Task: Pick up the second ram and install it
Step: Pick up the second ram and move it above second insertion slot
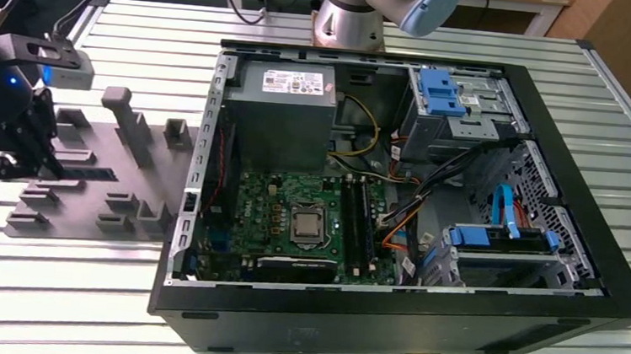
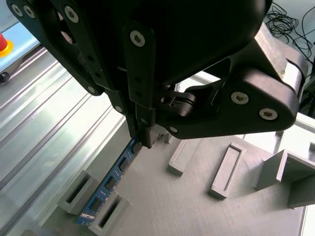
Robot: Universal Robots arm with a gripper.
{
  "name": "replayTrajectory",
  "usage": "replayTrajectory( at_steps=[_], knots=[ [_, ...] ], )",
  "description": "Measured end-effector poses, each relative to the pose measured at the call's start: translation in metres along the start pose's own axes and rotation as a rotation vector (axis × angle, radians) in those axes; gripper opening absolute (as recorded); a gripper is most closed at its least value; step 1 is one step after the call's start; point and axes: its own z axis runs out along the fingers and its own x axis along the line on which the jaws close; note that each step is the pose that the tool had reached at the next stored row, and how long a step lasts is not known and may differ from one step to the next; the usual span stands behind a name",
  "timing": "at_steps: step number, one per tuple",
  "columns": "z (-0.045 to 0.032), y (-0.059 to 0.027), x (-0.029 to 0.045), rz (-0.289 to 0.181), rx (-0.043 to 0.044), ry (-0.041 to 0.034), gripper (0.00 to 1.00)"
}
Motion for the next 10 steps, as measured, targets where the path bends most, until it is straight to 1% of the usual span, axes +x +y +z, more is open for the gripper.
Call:
replayTrajectory(
  at_steps=[10],
  knots=[
    [-0.0043, 0.0, -0.0001, 0.0, -0.0001, 0.0001, 0.14]
  ],
)
